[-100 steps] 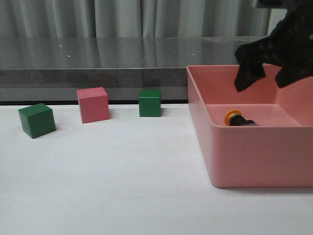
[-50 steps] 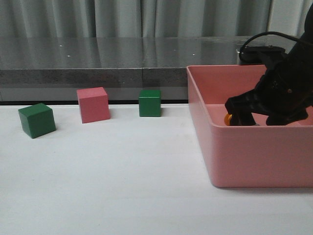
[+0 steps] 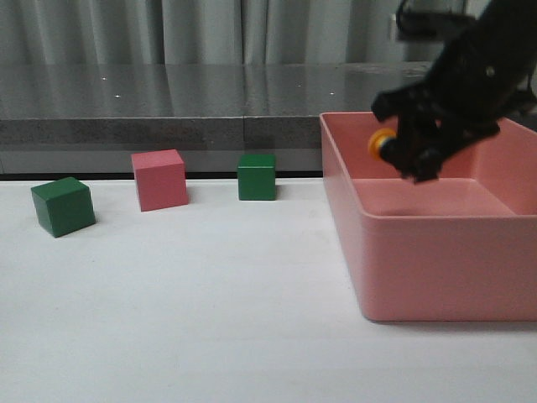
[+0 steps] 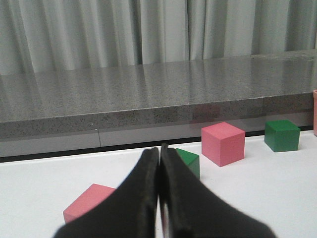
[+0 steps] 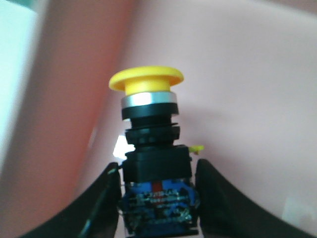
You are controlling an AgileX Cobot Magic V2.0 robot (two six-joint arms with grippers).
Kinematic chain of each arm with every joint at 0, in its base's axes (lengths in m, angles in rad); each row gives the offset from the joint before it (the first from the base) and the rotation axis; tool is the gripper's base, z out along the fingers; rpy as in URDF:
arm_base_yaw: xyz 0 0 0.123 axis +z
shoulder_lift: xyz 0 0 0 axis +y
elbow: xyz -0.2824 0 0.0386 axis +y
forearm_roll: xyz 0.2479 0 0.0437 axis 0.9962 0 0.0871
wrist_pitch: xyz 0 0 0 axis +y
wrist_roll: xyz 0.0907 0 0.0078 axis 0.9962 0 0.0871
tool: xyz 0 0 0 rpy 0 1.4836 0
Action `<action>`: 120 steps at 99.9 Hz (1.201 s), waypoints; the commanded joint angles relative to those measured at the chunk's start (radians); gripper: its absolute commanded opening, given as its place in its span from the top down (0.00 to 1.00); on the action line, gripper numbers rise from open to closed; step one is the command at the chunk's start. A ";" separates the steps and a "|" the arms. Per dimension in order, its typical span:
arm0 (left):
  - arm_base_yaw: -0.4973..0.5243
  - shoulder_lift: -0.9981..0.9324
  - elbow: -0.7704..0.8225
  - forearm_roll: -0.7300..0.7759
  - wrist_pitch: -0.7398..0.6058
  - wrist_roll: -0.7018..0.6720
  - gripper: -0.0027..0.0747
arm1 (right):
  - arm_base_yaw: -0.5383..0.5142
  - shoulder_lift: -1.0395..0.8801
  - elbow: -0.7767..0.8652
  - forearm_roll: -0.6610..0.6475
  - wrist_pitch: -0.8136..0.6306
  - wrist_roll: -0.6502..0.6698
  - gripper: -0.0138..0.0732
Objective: Place and stand button with both arms
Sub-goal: 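Lift the button out of the bin and carry it toward the cubes, then lower the button onto the table on its side, release, withdraw right gripper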
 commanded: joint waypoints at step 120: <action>0.002 -0.029 0.045 0.002 -0.075 -0.008 0.99 | 0.420 0.322 -0.431 0.083 0.152 -0.724 0.27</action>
